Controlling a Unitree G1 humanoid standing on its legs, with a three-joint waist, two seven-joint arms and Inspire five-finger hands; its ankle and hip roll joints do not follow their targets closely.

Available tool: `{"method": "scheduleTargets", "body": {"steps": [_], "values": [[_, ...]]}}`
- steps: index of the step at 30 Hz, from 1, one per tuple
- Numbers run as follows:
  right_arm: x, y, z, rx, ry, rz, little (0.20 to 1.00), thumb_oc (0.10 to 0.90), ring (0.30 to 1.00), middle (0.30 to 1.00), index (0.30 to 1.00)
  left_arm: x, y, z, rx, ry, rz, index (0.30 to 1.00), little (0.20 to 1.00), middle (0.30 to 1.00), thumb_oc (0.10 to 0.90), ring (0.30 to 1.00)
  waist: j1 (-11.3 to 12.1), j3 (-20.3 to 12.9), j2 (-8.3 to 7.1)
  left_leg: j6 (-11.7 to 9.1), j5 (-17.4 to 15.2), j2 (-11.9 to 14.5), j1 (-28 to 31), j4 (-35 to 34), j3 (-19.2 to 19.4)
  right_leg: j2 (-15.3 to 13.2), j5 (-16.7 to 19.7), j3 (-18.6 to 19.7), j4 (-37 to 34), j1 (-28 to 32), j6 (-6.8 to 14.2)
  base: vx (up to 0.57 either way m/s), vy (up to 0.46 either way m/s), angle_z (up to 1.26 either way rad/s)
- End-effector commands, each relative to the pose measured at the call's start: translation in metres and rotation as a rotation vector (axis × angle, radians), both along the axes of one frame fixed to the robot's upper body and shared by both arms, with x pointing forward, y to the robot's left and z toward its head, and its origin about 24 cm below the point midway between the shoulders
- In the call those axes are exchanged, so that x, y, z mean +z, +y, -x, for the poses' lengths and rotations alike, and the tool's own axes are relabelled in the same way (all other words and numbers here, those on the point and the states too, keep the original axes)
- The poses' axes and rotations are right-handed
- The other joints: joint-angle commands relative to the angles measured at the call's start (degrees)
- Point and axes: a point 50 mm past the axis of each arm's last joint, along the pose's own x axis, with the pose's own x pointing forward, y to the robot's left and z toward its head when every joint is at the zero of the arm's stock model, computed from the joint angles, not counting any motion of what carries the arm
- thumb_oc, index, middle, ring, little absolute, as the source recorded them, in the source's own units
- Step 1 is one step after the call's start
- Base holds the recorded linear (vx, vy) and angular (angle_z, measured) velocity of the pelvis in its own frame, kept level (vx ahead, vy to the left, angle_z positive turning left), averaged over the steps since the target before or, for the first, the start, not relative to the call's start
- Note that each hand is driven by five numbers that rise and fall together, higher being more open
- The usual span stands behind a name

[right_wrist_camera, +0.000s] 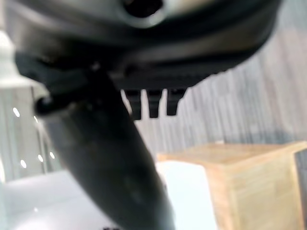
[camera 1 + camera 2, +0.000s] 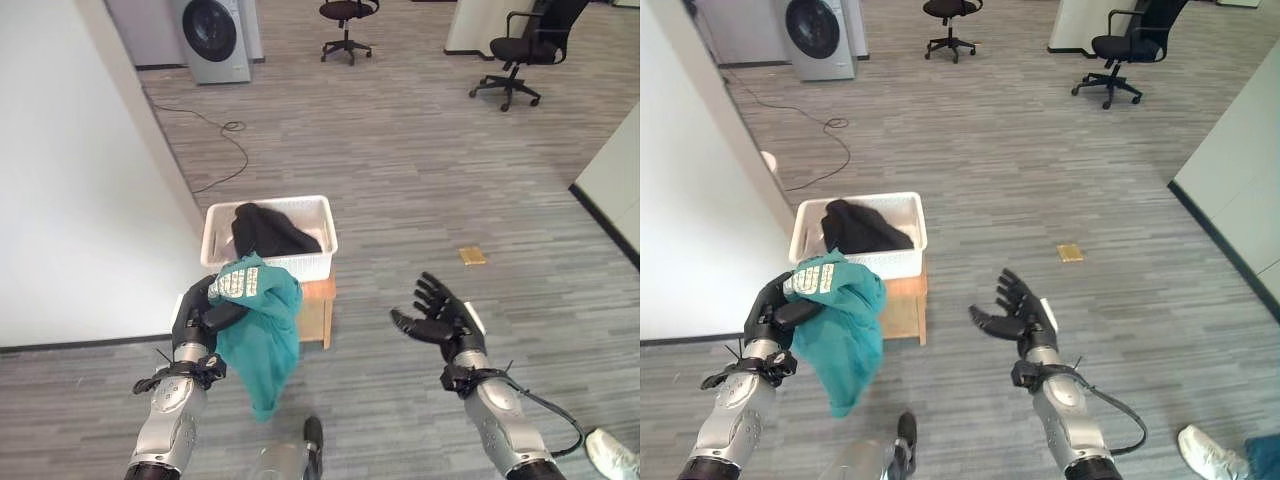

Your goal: Pick up bed clothes into laundry basket.

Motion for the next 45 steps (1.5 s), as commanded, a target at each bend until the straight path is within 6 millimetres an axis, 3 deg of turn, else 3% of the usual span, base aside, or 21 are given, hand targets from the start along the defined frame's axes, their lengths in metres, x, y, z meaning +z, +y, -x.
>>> {"method": "scheduleTargets", "body": {"steps": [1, 2, 3, 4, 5, 7, 10, 15, 25, 26, 32, 36, 37, 39, 41, 45], "values": [[0.048, -0.008, -0.029, 0.016, -0.229, 0.048, 0.9, 0.8, 0.9, 0.9, 0.9, 0.107, 0.003, -0.022, -0.051, -0.474, -0.143, 0.3, 0.3, 0.3, 0.4, 0.3, -0.22, -0.99, 3.48, -5.77, -1.67, 6.78, 6.02, -2.8, 0.64, -0.91, 11.04, 4.17, -15.19, -2.74, 0.67, 0.32, -0.138, 1.31], [0.044, -0.011, -0.026, 0.01, -0.212, 0.045, 0.9, 0.8, 0.9, 0.9, 0.9, 0.114, 0.0, -0.026, -0.071, -0.5, -0.151, 0.3, 0.3, 0.3, 0.4, 0.3, -1.27, -0.89, 3.39, -6.69, -1.98, 6.85, 7.56, -3.72, -0.58, -3.57, 10.65, 4.76, -20.87, -4.28, -0.1, 0.54, -0.329, 0.93], [0.038, -0.018, -0.019, -0.006, -0.186, 0.053, 0.9, 0.8, 0.9, 0.9, 0.9, 0.125, -0.003, -0.029, -0.083, -0.545, -0.147, 0.3, 0.3, 0.3, 0.4, 0.3, -2.2, -1.38, 2.85, -8.55, -2.9, 6.8, 8.93, -4.53, -2.45, -7.03, 10.24, 5.76, -31.86, -5.06, -0.73, 0.42, -0.297, 0.71], [0.038, -0.018, -0.019, -0.008, -0.184, 0.052, 0.9, 0.8, 0.9, 0.9, 0.9, 0.125, -0.003, -0.029, -0.084, -0.544, -0.147, 0.3, 0.3, 0.3, 0.4, 0.3, -2.61, -1.23, 2.86, -8.55, -2.99, 6.75, 9.29, -4.62, -2.95, -7.16, 10.1, 5.13, -32.4, -4.16, -0.67, 0.53, -0.423, 0.96], [0.039, -0.028, -0.015, -0.05, -0.189, 0.062, 0.9, 0.8, 0.9, 0.9, 0.9, 0.14, 0.002, -0.03, -0.052, -0.601, -0.151, 0.3, 0.3, 0.3, 0.4, 0.3, -3.01, -1.9, 0.92, -10.47, -4.56, 6.45, 9.87, -4.54, -5.39, -7.05, 7.65, 5.21, -48.1, -1.49, -0.15, 0.3, -0.235, 1.03], [0.036, -0.03, -0.014, -0.076, -0.181, 0.044, 0.9, 0.8, 0.9, 0.9, 0.9, 0.138, 0.001, -0.027, -0.069, -0.599, -0.164, 0.3, 0.3, 0.3, 0.4, 0.3, -2.57, -1.97, 0.31, -11.06, -4.34, 6.9, 9.4, -4.27, -4.98, -7.7, 9.55, 3.58, -48.65, 0.95, 0.86, 0.18, -0.25, 1.18], [0.021, -0.027, -0.008, -0.058, -0.114, 0.019, 0.9, 0.8, 0.9, 0.9, 0.9, 0.143, 0.007, -0.026, -0.034, -0.626, -0.147, 0.3, 0.3, 0.3, 0.4, 0.3, -1.26, -2.7, -0.56, -12.24, -2.48, 7.7, 8.36, -5.42, -3.96, -6.91, 9.64, 1.95, -52.43, 3.2, 0.52, 0.1, -0.23, 0.42], [0.02, -0.037, -0.008, -0.094, -0.1, 0.042, 0.9, 0.8, 0.9, 0.9, 0.9, 0.153, 0.014, -0.024, -0.024, -0.661, -0.138, 0.3, 0.3, 0.3, 0.4, 0.3, -1.2, -4.41, 0.91, -13.6, -0.86, 8.95, 7.82, -8.93, -5.7, -4.65, 8.08, -2.63, -59.19, 7.17, -0.66, 0.09, -0.109, 0.31], [0.013, -0.032, -0.001, -0.036, -0.067, 0.029, 0.9, 0.8, 0.9, 0.9, 0.9, 0.17, 0.005, -0.046, -0.079, -0.637, -0.288, 0.3, 0.3, 0.3, 0.4, 0.3, -2.92, -4.44, 1.51, -13.63, -1.2, 9.25, 8.86, -10.09, -5.26, -3.28, 7.93, -1.95, -60.93, 8.24, -0.98, 0.04, 0.011, -0.05], [0.011, -0.033, 0.002, -0.033, -0.054, 0.036, 0.9, 0.8, 0.9, 0.9, 0.9, 0.166, 0.007, -0.056, -0.084, -0.578, -0.343, 0.3, 0.3, 0.3, 0.4, 0.3, -3.69, -4.31, 1.43, -13.67, -1.17, 9.47, 8.91, -10.24, -4.75, -3.22, 8.12, -1.51, -60.98, 7.94, -0.82, 0.03, 0.034, -0.01], [0.009, -0.037, 0.005, -0.05, -0.041, 0.046, 0.9, 0.8, 0.9, 0.9, 0.9, 0.153, 0.014, -0.063, -0.077, -0.49, -0.396, 0.3, 0.3, 0.3, 0.4, 0.3, -4.12, -4.06, 0.74, -13.68, -1.26, 9.72, 8.95, -10.73, -4.05, -3.14, 8.64, -0.7, -61.34, 7.11, -0.52, 0.01, 0.035, -0.05], [0.008, -0.037, 0.006, -0.052, -0.035, 0.047, 0.9, 0.8, 0.9, 0.9, 0.9, 0.129, 0.016, -0.064, -0.09, -0.391, -0.399, 0.3, 0.3, 0.3, 0.4, 0.3, -4.39, -3.75, 0.04, -13.56, -1.45, 9.87, 9.01, -10.83, -3.15, -3.08, 9.04, 0.2, -61.48, 6.42, -0.38, 0.0, 0.039, -0.22], [0.007, -0.036, 0.006, -0.048, -0.03, 0.046, 0.9, 0.8, 0.9, 0.9, 0.9, 0.115, 0.014, -0.064, -0.125, -0.327, -0.426, 0.3, 0.3, 0.3, 0.4, 0.3, -4.68, -3.51, -0.18, -13.5, -1.53, 9.86, 9.05, -10.83, -2.87, -3.11, 9.21, 0.47, -61.45, 6.26, -0.32, 0.04, 0.034, -0.27], [0.006, -0.036, 0.007, -0.046, -0.028, 0.049, 0.9, 0.8, 0.9, 0.9, 0.9, 0.114, 0.014, -0.064, -0.125, -0.321, -0.435, 0.3, 0.3, 0.3, 0.4, 0.3, -4.65, -3.51, -0.29, -13.53, -2.32, 9.87, 9.5, -10.83, -2.72, -3.08, 8.7, 0.7, -61.62, 6.66, -0.24, 0.04, 0.028, -0.23], [0.006, -0.034, 0.007, -0.034, -0.026, 0.048, 0.9, 0.8, 0.9, 0.9, 0.9, 0.085, 0.014, -0.063, -0.175, -0.187, -0.498, 0.3, 0.3, 0.3, 0.4, 0.3, -5.14, -3.01, -0.67, -13.48, -2.46, 9.9, 9.55, -10.83, -2.2, -3.08, 8.89, 1.19, -61.52, 6.29, -0.17, -0.01, 0.042, -0.06], [0.005, -0.03, 0.008, -0.014, -0.023, 0.047, 0.9, 0.8, 0.9, 0.9, 0.9, 0.048, 0.018, -0.068, -0.204, 0.004, -0.597, 0.3, 0.3, 0.3, 0.4, 0.3, -6.18, -1.98, -1.47, -13.44, -2.52, 10.15, 9.28, -10.83, -1.23, -2.98, 9.44, 2.11, -61.63, 5.31, 0.06, -0.04, 0.029, -0.13]]}}
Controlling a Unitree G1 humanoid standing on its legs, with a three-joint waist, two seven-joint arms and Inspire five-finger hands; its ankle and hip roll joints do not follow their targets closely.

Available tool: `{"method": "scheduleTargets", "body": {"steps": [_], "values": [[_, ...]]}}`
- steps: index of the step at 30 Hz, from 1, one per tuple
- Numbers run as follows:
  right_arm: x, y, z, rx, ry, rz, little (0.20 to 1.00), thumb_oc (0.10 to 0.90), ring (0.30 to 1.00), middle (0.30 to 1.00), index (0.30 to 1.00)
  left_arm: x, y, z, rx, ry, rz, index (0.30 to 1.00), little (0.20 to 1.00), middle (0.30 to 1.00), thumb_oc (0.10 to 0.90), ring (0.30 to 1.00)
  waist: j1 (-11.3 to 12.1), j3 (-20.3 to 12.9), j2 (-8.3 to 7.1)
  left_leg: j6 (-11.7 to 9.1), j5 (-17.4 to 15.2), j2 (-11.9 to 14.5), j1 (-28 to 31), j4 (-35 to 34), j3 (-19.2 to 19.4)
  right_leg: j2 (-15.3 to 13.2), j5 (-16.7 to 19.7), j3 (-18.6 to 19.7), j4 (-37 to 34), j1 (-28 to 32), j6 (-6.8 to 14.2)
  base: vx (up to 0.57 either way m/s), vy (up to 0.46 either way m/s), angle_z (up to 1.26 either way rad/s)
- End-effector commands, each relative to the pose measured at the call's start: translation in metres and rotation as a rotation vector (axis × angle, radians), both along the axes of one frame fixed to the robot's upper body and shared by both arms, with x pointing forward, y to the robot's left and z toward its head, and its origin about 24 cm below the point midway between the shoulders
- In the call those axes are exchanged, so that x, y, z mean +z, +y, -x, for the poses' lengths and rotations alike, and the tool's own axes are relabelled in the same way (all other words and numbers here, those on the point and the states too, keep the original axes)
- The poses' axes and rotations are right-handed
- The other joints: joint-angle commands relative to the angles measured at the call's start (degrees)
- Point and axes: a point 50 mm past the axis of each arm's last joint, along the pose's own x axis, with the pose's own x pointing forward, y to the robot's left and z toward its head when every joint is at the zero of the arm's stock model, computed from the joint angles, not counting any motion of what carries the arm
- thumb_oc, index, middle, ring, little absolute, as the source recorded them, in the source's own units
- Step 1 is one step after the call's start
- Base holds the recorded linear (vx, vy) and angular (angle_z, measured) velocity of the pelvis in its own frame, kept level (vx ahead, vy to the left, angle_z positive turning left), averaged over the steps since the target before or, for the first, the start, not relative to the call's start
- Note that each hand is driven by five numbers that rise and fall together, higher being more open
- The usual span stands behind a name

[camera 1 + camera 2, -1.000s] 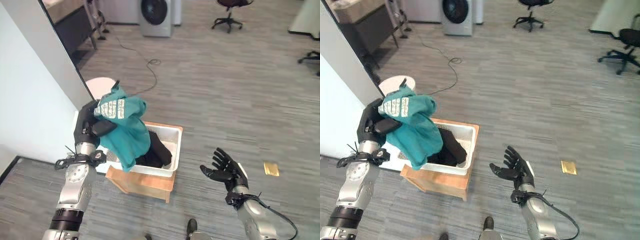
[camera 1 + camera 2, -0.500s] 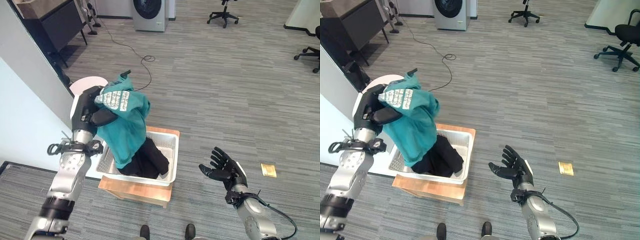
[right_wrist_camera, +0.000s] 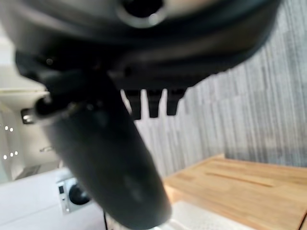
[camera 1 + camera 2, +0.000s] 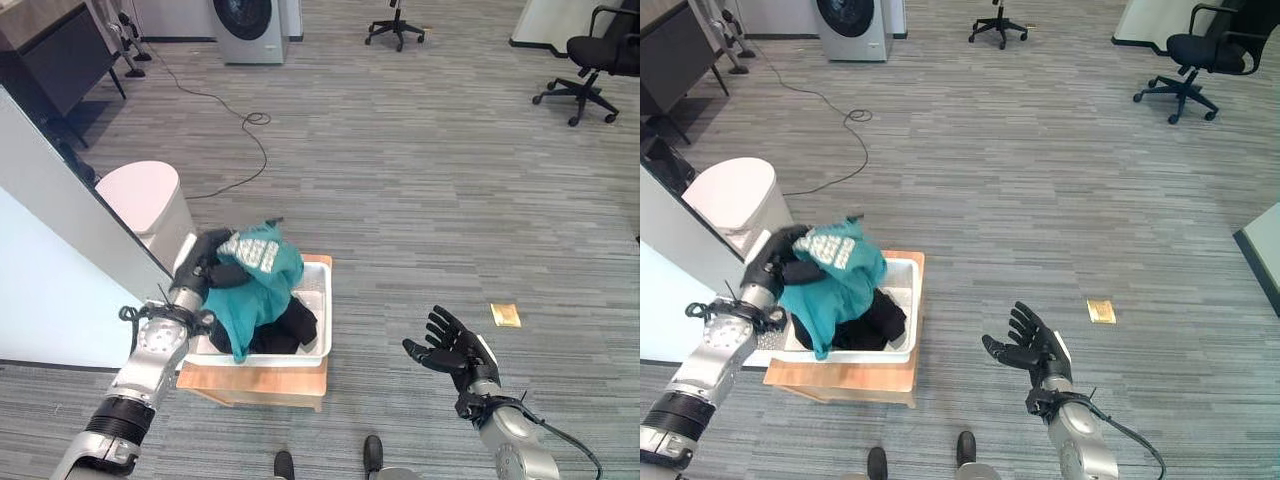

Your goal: Pick up bed clothes into laundry basket.

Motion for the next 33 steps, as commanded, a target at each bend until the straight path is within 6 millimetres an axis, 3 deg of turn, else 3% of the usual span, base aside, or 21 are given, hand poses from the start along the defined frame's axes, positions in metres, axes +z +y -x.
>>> {"method": "scheduleTargets", "body": {"steps": [1, 2, 4, 7, 9, 11, 12, 13, 14, 18, 19, 20, 23, 26, 28, 32, 33], "values": [[0.042, 0.006, -0.024, 0.07, -0.233, 0.026, 0.9, 0.8, 0.9, 0.9, 0.9, 0.024, 0.011, -0.032, 0.0, -0.052, -0.201, 0.3, 0.3, 0.3, 0.4, 0.3, -0.67, -1.33, -4.2, -1.54, -2.17, 0.33, -1.59, 0.02, -1.2, -4.52, -7.46, -0.53, 2.78, 2.42, 7.26, -0.04, 0.018, -0.2], [0.042, 0.006, -0.024, 0.069, -0.234, 0.026, 0.9, 0.8, 0.9, 0.9, 0.9, 0.024, 0.01, -0.033, -0.001, -0.054, -0.202, 0.3, 0.3, 0.3, 0.4, 0.3, -0.57, -1.31, -4.2, -1.54, -2.18, 0.33, -1.62, 0.02, -1.16, -4.52, -7.45, -0.48, 2.79, 2.36, 7.26, -0.04, 0.024, -0.16], [0.044, 0.012, -0.025, 0.096, -0.245, 0.02, 0.9, 0.8, 0.9, 0.9, 0.9, 0.002, 0.016, -0.036, 0.04, 0.062, -0.257, 0.3, 0.3, 0.3, 0.4, 0.3, -1.85, -0.83, -5.06, -1.6, -2.04, 0.71, -2.02, 0.02, -0.05, -4.34, -6.87, 0.3, 2.63, 1.38, 7.47, -0.06, 0.016, -0.21], [0.044, 0.016, -0.025, 0.106, -0.253, 0.006, 0.9, 0.8, 0.9, 0.9, 0.9, -0.002, 0.018, -0.04, 0.069, 0.091, -0.282, 0.3, 0.3, 0.3, 0.4, 0.3, -2.25, -0.58, -5.65, -1.59, -2.03, 0.9, -2.29, 0.02, 0.62, -4.09, -6.54, 1.12, 2.54, 0.63, 7.52, -0.03, 0.011, -0.3], [0.041, 0.023, -0.022, 0.129, -0.245, -0.019, 0.9, 0.8, 0.9, 0.9, 0.9, -0.014, 0.018, -0.044, 0.105, 0.166, -0.306, 0.3, 0.3, 0.3, 0.4, 0.3, -3.59, -0.41, -6.86, -1.65, -2.1, 1.35, -2.58, 0.02, 2.06, -3.82, -5.68, 2.37, 1.97, -0.48, 7.74, -0.01, 0.027, -0.15], [0.039, 0.024, -0.021, 0.133, -0.238, -0.025, 0.9, 0.8, 0.9, 0.9, 0.9, -0.011, 0.017, -0.046, 0.105, 0.156, -0.311, 0.3, 0.3, 0.3, 0.4, 0.3, -3.82, -0.4, -7.09, -1.66, -2.19, 1.42, -2.54, 0.02, 2.38, -3.75, -5.59, 2.69, 1.93, -0.7, 7.78, 0.0, 0.018, -0.16], [0.038, 0.026, -0.02, 0.147, -0.235, -0.03, 0.9, 0.8, 0.9, 0.9, 0.9, -0.006, 0.015, -0.051, 0.1, 0.142, -0.325, 0.495, 0.495, 0.495, 0.53, 0.495, -4.33, -0.28, -7.35, -1.72, -2.25, 1.48, -2.41, 0.02, 2.96, -3.79, -5.27, 3.12, 1.8, -0.93, 7.89, 0.01, 0.021, -0.27], [0.038, 0.027, -0.018, 0.149, -0.234, -0.036, 0.9, 0.8, 0.9, 0.9, 0.9, -0.005, 0.015, -0.051, 0.102, 0.132, -0.325, 0.601, 0.601, 0.601, 0.601, 0.601, -4.49, -0.23, -7.36, -1.72, -2.3, 1.49, -2.35, 0.02, 3.08, -3.85, -5.18, 3.17, 1.73, -0.98, 7.94, 0.01, 0.028, -0.25], [0.037, 0.027, -0.018, 0.151, -0.233, -0.039, 0.9, 0.8, 0.9, 0.9, 0.9, 0.0, 0.014, -0.054, 0.103, 0.114, -0.335, 0.9, 0.9, 0.9, 0.8, 0.9, -4.67, -0.31, -7.32, -1.72, -2.38, 1.43, -2.29, 0.02, 3.14, -3.9, -5.19, 3.33, 1.66, -1.02, 7.97, 0.0, 0.021, -0.12], [0.035, 0.027, -0.016, 0.148, -0.225, -0.04, 0.9, 0.8, 0.9, 0.9, 0.9, 0.014, 0.009, -0.061, 0.084, 0.056, -0.336, 0.9, 0.9, 0.9, 0.8, 0.9, -4.74, -0.4, -6.97, -1.68, -2.51, 1.27, -2.19, 0.02, 3.3, -4.1, -5.26, 3.32, 1.61, -0.9, 8.04, 0.0, 0.003, -0.02], [0.034, 0.026, -0.015, 0.145, -0.217, -0.039, 0.9, 0.8, 0.9, 0.9, 0.9, 0.022, 0.005, -0.064, 0.062, 0.016, -0.34, 0.9, 0.9, 0.9, 0.8, 0.9, -4.67, -0.51, -6.47, -1.67, -2.58, 1.1, -2.09, 0.02, 3.22, -4.36, -5.32, 3.04, 1.56, -0.68, 8.13, 0.0, 0.0, 0.0], [0.033, 0.024, -0.015, 0.143, -0.212, -0.032, 0.9, 0.8, 0.9, 0.9, 0.9, 0.044, -0.004, -0.07, 0.022, -0.071, -0.349, 0.9, 0.9, 0.9, 0.8, 0.9, -4.53, -0.7, -5.72, -1.62, -2.64, 0.89, -2.03, 0.02, 2.93, -4.67, -5.47, 2.64, 1.54, -0.38, 8.2, 0.03, 0.03, 0.02], [0.032, 0.023, -0.015, 0.141, -0.207, -0.03, 0.9, 0.8, 0.9, 0.9, 0.9, 0.058, -0.011, -0.073, -0.019, -0.127, -0.352, 0.9, 0.9, 0.9, 0.8, 0.9, -4.46, -0.78, -5.15, -1.58, -2.67, 0.7, -1.96, 0.02, 2.51, -4.89, -5.6, 2.12, 1.65, -0.09, 8.25, 0.01, 0.01, 0.05], [0.032, 0.021, -0.016, 0.132, -0.202, -0.022, 0.9, 0.8, 0.9, 0.9, 0.9, 0.094, -0.021, -0.075, -0.093, -0.249, -0.377, 0.9, 0.9, 0.9, 0.8, 0.9, -3.91, -0.92, -3.93, -1.45, -2.62, 0.28, -2.04, 0.02, 1.72, -5.31, -5.75, 1.27, 1.72, 0.44, 8.4, 0.02, 0.007, 0.13], [0.032, 0.017, -0.015, 0.123, -0.194, -0.01, 0.9, 0.8, 0.9, 0.9, 0.9, 0.119, -0.026, -0.072, -0.184, -0.308, -0.446, 0.9, 0.9, 0.9, 0.8, 0.9, -3.45, -1.01, -3.11, -1.38, -2.59, 0.0, -2.11, 0.02, 1.24, -5.54, -5.77, 0.59, 1.75, 0.7, 8.49, 0.01, -0.004, 0.16], [0.028, 0.01, -0.009, 0.105, -0.177, 0.007, 0.9, 0.8, 0.9, 0.9, 0.9, 0.169, -0.015, -0.054, -0.306, -0.392, -0.716, 0.9, 0.9, 0.9, 0.8, 0.9, -1.75, -1.36, -1.73, -1.47, -2.49, -0.46, -2.2, 0.02, 0.23, -6.08, -5.87, -1.0, 1.72, 1.54, 8.88, 0.01, -0.027, 0.11], [0.028, 0.01, -0.009, 0.106, -0.177, 0.006, 0.9, 0.8, 0.9, 0.9, 0.9, 0.169, -0.014, -0.054, -0.306, -0.391, -0.718, 0.9, 0.9, 0.9, 0.8, 0.9, -1.85, -1.35, -1.82, -1.47, -2.49, -0.48, -2.18, 0.02, 0.18, -6.11, -5.88, -1.05, 1.69, 1.6, 8.89, 0.01, -0.029, 0.13]]}}
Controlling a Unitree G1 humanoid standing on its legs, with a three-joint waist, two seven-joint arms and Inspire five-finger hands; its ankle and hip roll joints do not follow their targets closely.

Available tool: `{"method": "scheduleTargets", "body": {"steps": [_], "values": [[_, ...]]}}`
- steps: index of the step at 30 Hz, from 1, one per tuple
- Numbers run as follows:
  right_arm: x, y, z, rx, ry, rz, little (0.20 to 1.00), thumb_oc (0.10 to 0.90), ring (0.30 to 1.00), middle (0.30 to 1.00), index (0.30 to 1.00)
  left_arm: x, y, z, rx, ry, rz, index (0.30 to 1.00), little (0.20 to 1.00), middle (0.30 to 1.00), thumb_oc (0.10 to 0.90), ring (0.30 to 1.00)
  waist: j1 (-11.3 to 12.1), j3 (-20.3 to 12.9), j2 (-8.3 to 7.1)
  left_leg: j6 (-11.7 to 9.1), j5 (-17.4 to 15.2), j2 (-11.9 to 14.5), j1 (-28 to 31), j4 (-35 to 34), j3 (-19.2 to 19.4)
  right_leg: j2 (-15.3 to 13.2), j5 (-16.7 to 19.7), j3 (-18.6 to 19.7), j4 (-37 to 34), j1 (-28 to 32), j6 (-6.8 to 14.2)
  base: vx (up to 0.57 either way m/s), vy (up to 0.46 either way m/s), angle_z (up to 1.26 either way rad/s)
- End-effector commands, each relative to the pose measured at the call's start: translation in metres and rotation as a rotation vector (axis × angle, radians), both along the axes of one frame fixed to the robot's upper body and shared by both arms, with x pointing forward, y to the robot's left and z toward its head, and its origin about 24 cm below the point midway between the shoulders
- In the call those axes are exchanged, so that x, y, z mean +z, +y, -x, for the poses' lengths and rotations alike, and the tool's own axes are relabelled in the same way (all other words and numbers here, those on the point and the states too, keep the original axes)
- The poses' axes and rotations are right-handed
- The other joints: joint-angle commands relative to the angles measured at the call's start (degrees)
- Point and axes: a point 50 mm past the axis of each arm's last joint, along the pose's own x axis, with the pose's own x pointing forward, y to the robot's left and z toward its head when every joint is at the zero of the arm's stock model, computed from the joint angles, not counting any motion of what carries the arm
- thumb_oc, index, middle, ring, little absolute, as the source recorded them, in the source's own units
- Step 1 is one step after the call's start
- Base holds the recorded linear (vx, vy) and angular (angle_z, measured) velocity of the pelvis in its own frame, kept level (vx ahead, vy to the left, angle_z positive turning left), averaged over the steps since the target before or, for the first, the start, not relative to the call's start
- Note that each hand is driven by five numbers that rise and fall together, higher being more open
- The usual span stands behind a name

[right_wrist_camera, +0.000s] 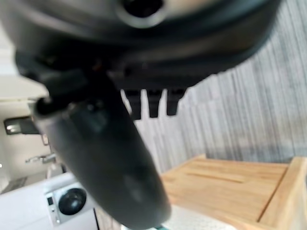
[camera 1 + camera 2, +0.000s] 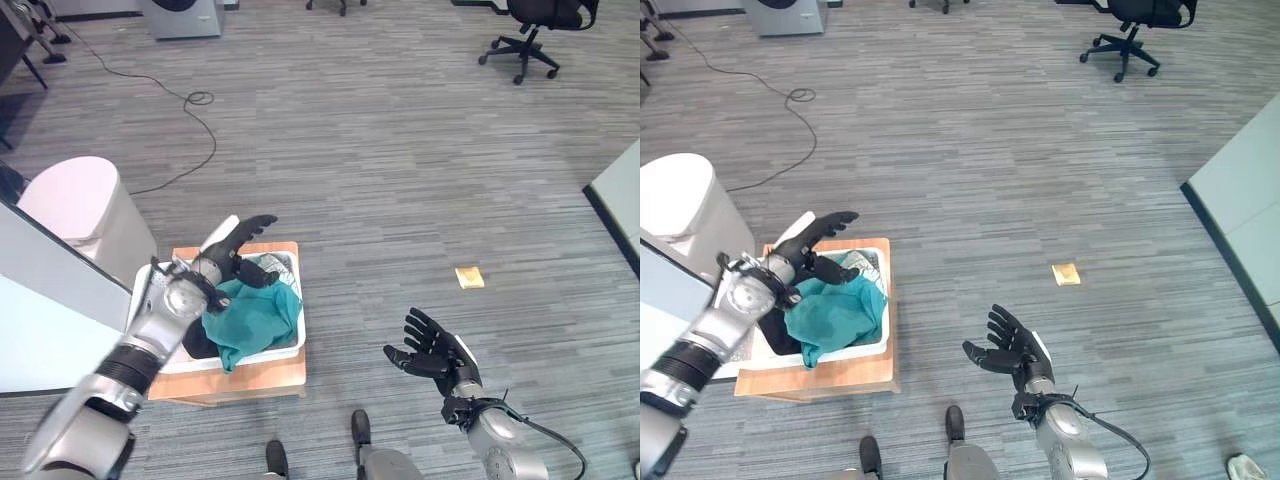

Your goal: Pick up bed clothes into laundry basket.

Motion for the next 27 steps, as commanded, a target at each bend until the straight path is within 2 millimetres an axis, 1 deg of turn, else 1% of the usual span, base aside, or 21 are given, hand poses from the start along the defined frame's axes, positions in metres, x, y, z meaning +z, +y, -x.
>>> {"method": "scheduleTargets", "body": {"steps": [1, 4, 5, 6, 7, 9, 11, 12, 13, 14, 15, 16, 17, 18, 19, 20, 21, 24, 25, 26, 27], "values": [[0.031, -0.008, -0.012, -0.003, -0.188, 0.014, 0.9, 0.8, 0.9, 0.9, 0.9, 0.082, 0.007, -0.006, -0.063, -0.251, -0.131, 0.9, 0.9, 0.9, 0.8, 0.9, 1.62, -3.79, -1.9, -1.56, -2.63, -0.91, -0.88, 0.04, -3.25, -6.4, -7.17, -3.27, 1.75, 4.51, 8.22, 0.0, -0.02, 0.12], [0.03, -0.01, -0.01, -0.014, -0.186, 0.012, 0.9, 0.8, 0.9, 0.9, 0.9, 0.091, 0.016, 0.005, -0.074, -0.266, -0.194, 0.9, 0.9, 0.9, 0.8, 0.9, 2.29, -3.86, -1.5, -1.62, -2.48, -1.06, -0.98, 0.04, -3.87, -6.54, -7.37, -3.88, 1.64, 4.93, 8.22, -0.01, -0.03, 0.13], [0.03, -0.013, -0.01, -0.02, -0.184, 0.02, 0.9, 0.8, 0.9, 0.9, 0.9, 0.096, 0.018, 0.01, -0.084, -0.279, -0.261, 0.9, 0.9, 0.9, 0.8, 0.9, 2.88, -3.86, -1.2, -1.65, -2.41, -1.1, -1.03, 0.04, -4.04, -6.62, -7.42, -4.23, 1.63, 5.11, 8.21, -0.01, -0.023, 0.11], [0.03, -0.013, -0.01, -0.021, -0.187, 0.018, 0.9, 0.8, 0.9, 0.9, 0.9, 0.097, 0.02, 0.014, -0.086, -0.286, -0.26, 0.9, 0.9, 0.9, 0.8, 0.9, 3.05, -3.81, -1.25, -1.66, -2.41, -1.11, -0.97, 0.04, -4.16, -6.63, -7.47, -4.35, 1.63, 5.23, 8.2, -0.01, -0.024, 0.14], [0.03, -0.014, -0.009, -0.026, -0.19, 0.013, 0.9, 0.8, 0.9, 0.9, 0.9, 0.097, 0.022, 0.02, -0.095, -0.283, -0.245, 0.9, 0.9, 0.9, 0.8, 0.9, 3.29, -3.78, -1.19, -1.67, -2.39, -1.16, -0.9, 0.04, -4.27, -6.63, -7.49, -4.51, 1.61, 5.41, 8.16, -0.01, -0.023, 0.11], [0.034, -0.015, -0.01, -0.044, -0.214, -0.005, 0.9, 0.8, 0.9, 0.9, 0.9, 0.089, 0.034, 0.034, -0.094, -0.252, -0.076, 0.9, 0.9, 0.9, 0.8, 0.9, 4.04, -3.76, -1.21, -1.73, -2.34, -1.26, -0.99, 0.04, -4.5, -6.74, -7.52, -4.78, 1.51, 5.66, 8.12, -0.01, -0.021, 0.08], [0.037, -0.014, -0.009, -0.066, -0.241, -0.044, 0.9, 0.8, 0.9, 0.9, 0.9, 0.063, 0.046, 0.05, -0.085, -0.182, 0.301, 0.9, 0.9, 0.9, 0.8, 0.9, 4.41, -3.93, -1.11, -1.7, -2.44, -1.43, -0.92, 0.04, -4.78, -6.91, -7.67, -4.89, 1.63, 5.77, 8.01, -0.02, -0.004, 0.06], [0.04, -0.012, -0.009, -0.07, -0.258, -0.062, 0.9, 0.8, 0.9, 0.9, 0.9, 0.038, 0.05, 0.056, -0.061, -0.135, 0.553, 0.9, 0.9, 0.9, 0.8, 0.9, 4.49, -3.74, -1.2, -1.6, -1.93, -1.52, -0.94, 0.04, -4.75, -6.98, -7.38, -4.79, 1.92, 5.59, 7.83, 0.0, 0.0, 0.0], [0.04, -0.011, -0.006, -0.075, -0.26, -0.065, 0.9, 0.8, 0.9, 0.9, 0.9, -0.015, 0.042, 0.07, -0.004, 0.002, 0.815, 0.9, 0.9, 0.9, 0.8, 0.9, 4.56, -4.17, -1.36, -1.48, -2.68, -1.57, -0.53, 0.04, -4.88, -7.12, -8.03, -4.77, 2.08, 5.96, 7.58, 0.01, 0.006, 0.06], [0.04, -0.011, -0.006, -0.073, -0.258, -0.063, 0.9, 0.8, 0.9, 0.9, 0.9, -0.016, 0.042, 0.071, -0.002, 0.003, 0.817, 0.9, 0.9, 0.9, 0.8, 0.9, 4.47, -4.26, -1.24, -1.48, -2.74, -1.56, -0.48, 0.04, -4.88, -7.11, -8.08, -4.78, 2.08, 6.01, 7.59, 0.06, 0.012, 0.05], [0.038, -0.012, -0.003, -0.076, -0.249, -0.055, 0.9, 0.8, 0.9, 0.9, 0.9, -0.049, 0.039, 0.08, 0.077, 0.057, 0.999, 0.9, 0.9, 0.9, 0.8, 0.9, 4.55, -4.53, -1.32, -1.33, -2.84, -1.56, -0.26, 0.04, -4.9, -7.18, -8.39, -4.76, 2.4, 6.18, 7.39, 0.02, 0.004, 0.12], [0.038, -0.012, -0.001, -0.079, -0.249, -0.043, 0.9, 0.8, 0.9, 0.9, 0.9, -0.075, 0.035, 0.088, 0.145, 0.111, 1.099, 0.9, 0.9, 0.9, 0.8, 0.9, 4.65, -4.6, -1.57, -1.2, -2.88, -1.6, -0.11, 0.04, -4.94, -7.21, -8.63, -4.71, 2.69, 6.28, 7.22, 0.02, 0.007, 0.11], [0.038, -0.015, 0.004, -0.087, -0.24, -0.001, 0.9, 0.8, 0.9, 0.9, 0.9, -0.109, 0.027, 0.102, 0.246, 0.184, 1.216, 0.9, 0.9, 0.9, 0.8, 0.9, 4.7, -4.9, -1.55, -0.96, -3.09, -1.57, 0.19, 0.17, -5.02, -7.23, -9.26, -4.65, 3.66, 6.44, 6.87, 0.01, 0.002, 0.09], [0.038, -0.015, 0.004, -0.087, -0.239, 0.001, 0.9, 0.8, 0.9, 0.9, 0.9, -0.109, 0.027, 0.102, 0.247, 0.185, 1.216, 0.9, 0.9, 0.9, 0.8, 0.9, 4.68, -4.93, -1.48, -0.96, -3.11, -1.57, 0.21, 0.17, -5.03, -7.23, -9.31, -4.65, 3.73, 6.43, 6.88, -0.01, -0.004, 0.04], [0.039, -0.017, 0.01, -0.091, -0.241, 0.051, 0.9, 0.8, 0.9, 0.9, 0.9, -0.133, 0.018, 0.116, 0.331, 0.234, 1.351, 0.9, 0.9, 0.9, 0.8, 0.9, 4.79, -4.89, -1.64, -0.69, -3.17, -1.57, 0.23, 0.37, -5.34, -7.3, -9.73, -4.66, 4.58, 6.43, 6.71, 0.0, 0.0, 0.0], [0.039, -0.017, 0.01, -0.091, -0.24, 0.052, 0.9, 0.8, 0.9, 0.9, 0.9, -0.133, 0.018, 0.116, 0.331, 0.235, 1.352, 0.9, 0.9, 0.9, 0.8, 0.9, 4.76, -4.94, -1.59, -0.69, -3.18, -1.57, 0.25, 0.37, -5.37, -7.3, -9.78, -4.69, 4.63, 6.44, 6.71, 0.0, 0.0, 0.0], [0.038, -0.017, 0.016, -0.081, -0.237, 0.087, 0.9, 0.8, 0.9, 0.9, 0.9, -0.146, 0.01, 0.122, 0.372, 0.269, 1.48, 0.9, 0.9, 0.9, 0.8, 0.9, 4.83, -4.76, -1.72, -0.5, -3.21, -1.57, 0.27, 0.48, -5.62, -7.38, -10.07, -4.74, 5.27, 6.43, 6.62, -0.01, -0.016, 0.06], [0.028, -0.019, 0.036, -0.037, -0.169, 0.125, 0.9, 0.8, 0.9, 0.9, 0.9, -0.162, 0.0, 0.138, 0.38, 0.33, 1.538, 0.9, 0.9, 0.9, 0.8, 0.9, 4.71, -4.36, -2.12, -0.29, -3.19, -1.63, 0.09, 0.77, -5.96, -7.5, -10.76, -5.02, 6.59, 6.23, 6.53, -0.03, -0.012, 0.15], [0.016, -0.017, 0.047, -0.028, -0.109, 0.103, 0.9, 0.8, 0.9, 0.9, 0.9, -0.17, -0.003, 0.145, 0.418, 0.348, 1.569, 0.9, 0.9, 0.9, 0.8, 0.9, 4.82, -4.19, -2.41, -0.18, -3.17, -1.78, 0.03, 0.82, -6.32, -7.65, -11.01, -5.33, 6.89, 6.29, 6.43, -0.03, -0.009, 0.11], [0.016, -0.017, 0.047, -0.028, -0.109, 0.103, 0.9, 0.8, 0.9, 0.9, 0.9, -0.17, -0.003, 0.145, 0.419, 0.348, 1.569, 0.9, 0.9, 0.9, 0.8, 0.9, 4.8, -4.21, -2.4, -0.18, -3.17, -1.79, 0.04, 0.82, -6.34, -7.66, -11.02, -5.36, 6.89, 6.31, 6.43, -0.04, -0.028, 0.04], [0.009, -0.014, 0.049, -0.014, -0.077, 0.097, 0.9, 0.8, 0.9, 0.9, 0.9, -0.177, -0.008, 0.147, 0.44, 0.377, 1.575, 0.9, 0.9, 0.9, 0.8, 0.9, 5.16, -4.07, -2.64, -0.09, -3.13, -1.94, -0.07, 0.93, -6.75, -7.74, -11.14, -5.57, 6.98, 6.55, 6.33, 0.0, 0.0, 0.0]]}}
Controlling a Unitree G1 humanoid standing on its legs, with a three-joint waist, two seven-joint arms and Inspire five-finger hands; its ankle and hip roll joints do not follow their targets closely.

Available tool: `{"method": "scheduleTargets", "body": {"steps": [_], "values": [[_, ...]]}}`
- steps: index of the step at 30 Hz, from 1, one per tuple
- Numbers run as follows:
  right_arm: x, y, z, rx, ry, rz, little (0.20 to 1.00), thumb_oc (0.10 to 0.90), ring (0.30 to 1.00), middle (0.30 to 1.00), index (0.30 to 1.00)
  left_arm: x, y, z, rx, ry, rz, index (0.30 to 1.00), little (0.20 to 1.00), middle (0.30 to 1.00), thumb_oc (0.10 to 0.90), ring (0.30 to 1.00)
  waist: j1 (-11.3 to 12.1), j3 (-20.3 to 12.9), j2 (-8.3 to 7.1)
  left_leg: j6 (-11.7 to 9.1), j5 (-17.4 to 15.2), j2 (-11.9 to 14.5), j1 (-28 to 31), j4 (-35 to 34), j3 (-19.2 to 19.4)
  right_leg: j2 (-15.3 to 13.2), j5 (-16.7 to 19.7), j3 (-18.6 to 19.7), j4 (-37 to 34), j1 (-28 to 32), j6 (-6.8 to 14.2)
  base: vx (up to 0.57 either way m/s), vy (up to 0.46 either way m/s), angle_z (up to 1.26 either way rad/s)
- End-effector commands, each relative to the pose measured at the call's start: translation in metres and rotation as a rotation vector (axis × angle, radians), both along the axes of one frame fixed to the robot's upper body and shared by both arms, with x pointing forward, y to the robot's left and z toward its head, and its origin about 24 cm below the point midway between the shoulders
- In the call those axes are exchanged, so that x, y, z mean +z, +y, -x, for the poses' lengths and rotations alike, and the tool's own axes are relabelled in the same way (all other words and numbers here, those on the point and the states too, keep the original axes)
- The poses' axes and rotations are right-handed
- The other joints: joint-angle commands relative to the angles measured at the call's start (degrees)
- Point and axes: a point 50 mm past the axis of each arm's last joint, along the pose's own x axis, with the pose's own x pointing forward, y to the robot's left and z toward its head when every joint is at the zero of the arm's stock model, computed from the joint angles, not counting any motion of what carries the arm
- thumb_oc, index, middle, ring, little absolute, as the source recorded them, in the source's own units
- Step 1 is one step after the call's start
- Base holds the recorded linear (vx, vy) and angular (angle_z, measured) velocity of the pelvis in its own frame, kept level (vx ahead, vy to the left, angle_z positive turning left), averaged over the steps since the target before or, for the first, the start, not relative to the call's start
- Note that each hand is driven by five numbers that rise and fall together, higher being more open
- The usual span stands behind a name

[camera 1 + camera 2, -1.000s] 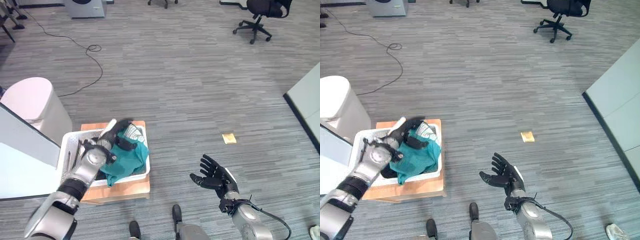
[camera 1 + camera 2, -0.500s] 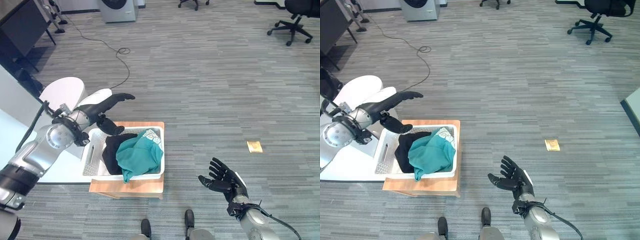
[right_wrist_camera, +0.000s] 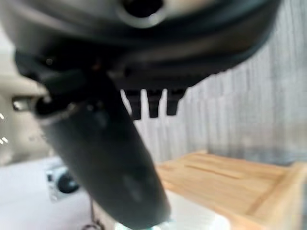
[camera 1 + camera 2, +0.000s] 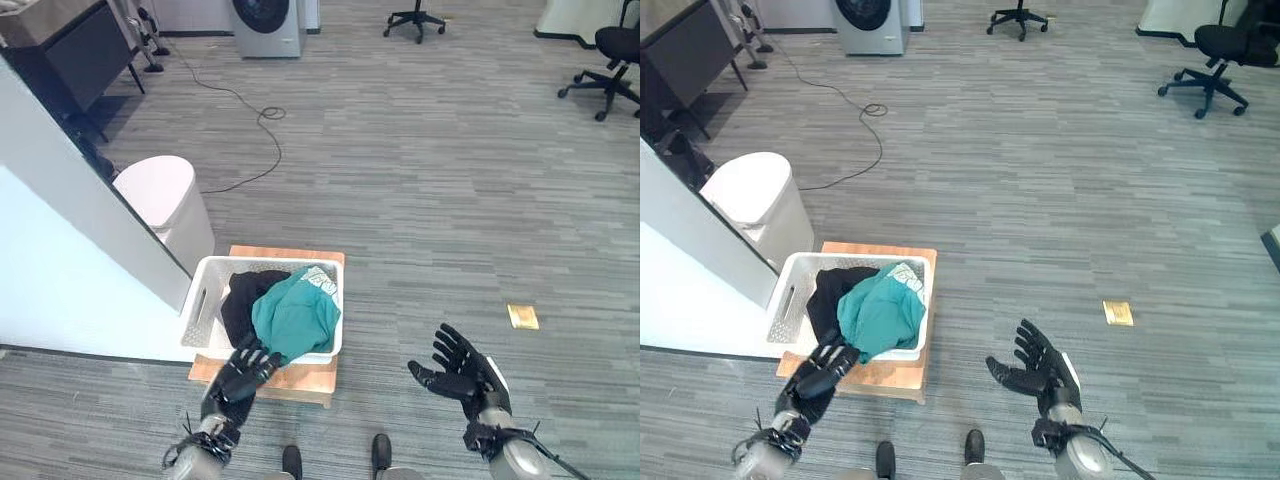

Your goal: Pick up bed clothes into laundry basket.

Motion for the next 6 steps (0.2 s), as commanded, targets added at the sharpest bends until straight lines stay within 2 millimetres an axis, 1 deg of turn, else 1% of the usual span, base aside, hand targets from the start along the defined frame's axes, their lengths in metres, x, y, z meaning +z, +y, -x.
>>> {"method": "scheduleTargets", "body": {"steps": [1, 3, 4, 6], "values": [[0.021, 0.005, -0.012, 0.066, -0.143, 0.018, 0.9, 0.8, 0.9, 0.9, 0.9, 0.037, 0.019, -0.041, 0.02, -0.237, -0.044, 0.9, 0.9, 0.9, 0.8, 0.9, 0.54, -2.19, -3.49, -0.39, -2.75, -0.9, -1.14, 0.94, -2.41, -6.42, -8.82, -2.02, 6.27, 3.51, 5.64, 0.0, 0.0, 0.0], [0.021, 0.008, -0.018, 0.063, -0.155, 0.009, 0.9, 0.8, 0.9, 0.9, 0.9, 0.034, 0.014, -0.041, 0.014, -0.218, -0.057, 0.9, 0.9, 0.9, 0.8, 0.9, 0.95, -2.2, -3.53, -0.38, -2.67, -0.89, -1.26, 0.99, -2.78, -6.53, -8.76, -2.45, 6.06, 3.77, 5.64, 0.0, 0.0, 0.0], [0.024, 0.012, -0.026, 0.039, -0.187, -0.033, 0.9, 0.8, 0.9, 0.9, 0.9, 0.032, 0.012, -0.042, 0.017, -0.203, -0.078, 0.9, 0.9, 0.9, 0.8, 0.9, 1.24, -2.21, -3.53, -0.3, -2.61, -1.01, -1.34, 1.04, -2.91, -6.55, -8.8, -2.56, 6.07, 3.81, 5.61, 0.0, 0.0, 0.0], [0.025, 0.013, -0.028, 0.03, -0.197, -0.045, 0.9, 0.8, 0.9, 0.9, 0.9, 0.032, 0.011, -0.042, 0.02, -0.199, -0.08, 0.9, 0.9, 0.9, 0.8, 0.9, 1.32, -2.22, -3.53, -0.27, -2.63, -1.01, -1.37, 1.04, -2.99, -6.57, -8.85, -2.61, 6.11, 3.81, 5.6, 0.0, 0.001, 0.02]]}}
